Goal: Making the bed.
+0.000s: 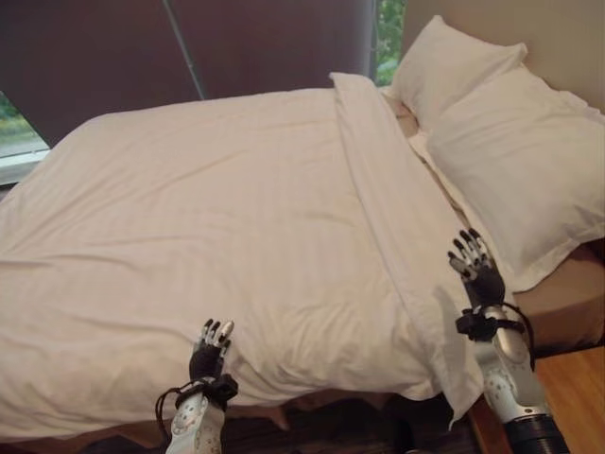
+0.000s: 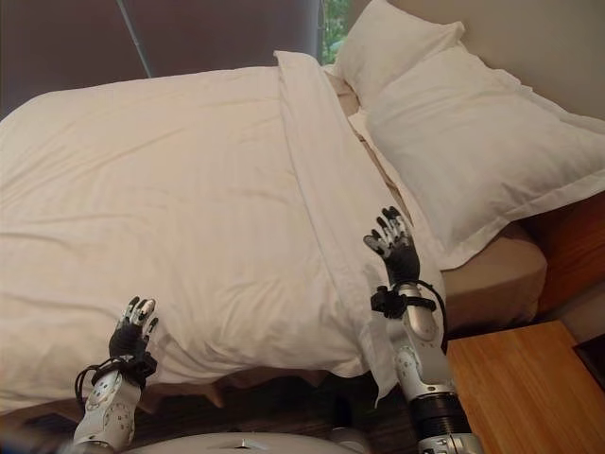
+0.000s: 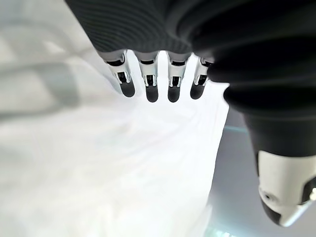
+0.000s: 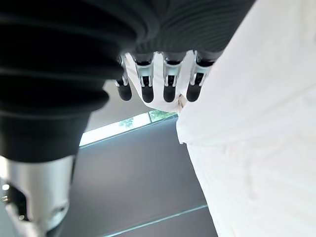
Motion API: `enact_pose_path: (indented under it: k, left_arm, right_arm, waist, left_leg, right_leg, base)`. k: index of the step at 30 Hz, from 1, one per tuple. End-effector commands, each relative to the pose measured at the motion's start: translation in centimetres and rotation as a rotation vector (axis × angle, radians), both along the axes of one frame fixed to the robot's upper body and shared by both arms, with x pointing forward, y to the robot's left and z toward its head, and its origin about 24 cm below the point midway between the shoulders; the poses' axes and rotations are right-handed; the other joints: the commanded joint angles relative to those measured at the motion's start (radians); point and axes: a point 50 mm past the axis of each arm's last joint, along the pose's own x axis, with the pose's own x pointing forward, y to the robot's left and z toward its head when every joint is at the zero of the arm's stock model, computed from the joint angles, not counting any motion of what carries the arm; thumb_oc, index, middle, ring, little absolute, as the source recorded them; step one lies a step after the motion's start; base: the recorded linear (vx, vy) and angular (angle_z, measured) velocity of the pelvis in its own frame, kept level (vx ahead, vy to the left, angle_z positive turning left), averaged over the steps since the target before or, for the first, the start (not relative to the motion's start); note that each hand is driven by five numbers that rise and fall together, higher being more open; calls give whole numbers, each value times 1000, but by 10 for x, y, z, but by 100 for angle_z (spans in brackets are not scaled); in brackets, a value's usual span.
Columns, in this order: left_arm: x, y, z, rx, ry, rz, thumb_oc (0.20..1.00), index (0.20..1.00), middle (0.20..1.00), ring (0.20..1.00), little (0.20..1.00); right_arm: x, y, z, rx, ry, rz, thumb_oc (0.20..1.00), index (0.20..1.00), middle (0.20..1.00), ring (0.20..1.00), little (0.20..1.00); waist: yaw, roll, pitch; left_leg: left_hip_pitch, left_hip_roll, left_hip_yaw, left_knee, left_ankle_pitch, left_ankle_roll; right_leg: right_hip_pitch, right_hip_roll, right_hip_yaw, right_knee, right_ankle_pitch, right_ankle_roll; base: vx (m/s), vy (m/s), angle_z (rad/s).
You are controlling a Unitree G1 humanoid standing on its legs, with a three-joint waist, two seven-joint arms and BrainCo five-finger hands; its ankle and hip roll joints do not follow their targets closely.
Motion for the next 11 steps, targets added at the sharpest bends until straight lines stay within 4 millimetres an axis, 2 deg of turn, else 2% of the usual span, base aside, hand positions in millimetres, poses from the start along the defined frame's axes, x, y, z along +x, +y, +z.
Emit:
enact_pose_path:
  k: [1, 3, 7, 11]
  left_arm:
    - [34, 22, 55, 235, -186, -70, 1000, 1000, 1000, 1000, 1000]
    - [37, 30, 79, 366, -250, -91, 1000, 1000, 1000, 1000, 1000]
    - [40, 30, 105, 511, -325, -114, 1000, 1000, 1000, 1000, 1000]
    - [39, 23, 109, 514, -355, -116, 1000, 1000, 1000, 1000, 1000]
  right_arm:
    - [8, 2, 29, -29, -152, 10, 1000, 1000, 1000, 1000, 1000]
    - [5, 2, 21, -62, -118, 15, 1000, 1000, 1000, 1000, 1000]
    - [1, 1, 7, -163, -50, 14, 1000, 1000, 1000, 1000, 1000]
    - [-1, 0, -1, -221, -7, 17, 1000, 1000, 1000, 1000, 1000]
  waist:
    - [4, -36, 51]
    - [7, -36, 51]
    - [9, -39, 51]
    - [9, -42, 49]
  left_leg:
    - [37, -28, 15, 12, -92, 34]
    - [36, -30, 13, 12, -94, 34]
    - [35, -32, 12, 12, -96, 34]
    - [37, -33, 12, 12, -100, 37]
  right_leg:
    - [99, -26, -9, 18, -162, 16]
    - [98, -28, -9, 18, -160, 18]
    - [98, -32, -12, 18, -159, 21]
    - [100, -35, -12, 18, -160, 21]
  base:
    - [0, 0, 0]
    - [0, 0, 0]
    - [0, 0, 0]
    - [0, 0, 0]
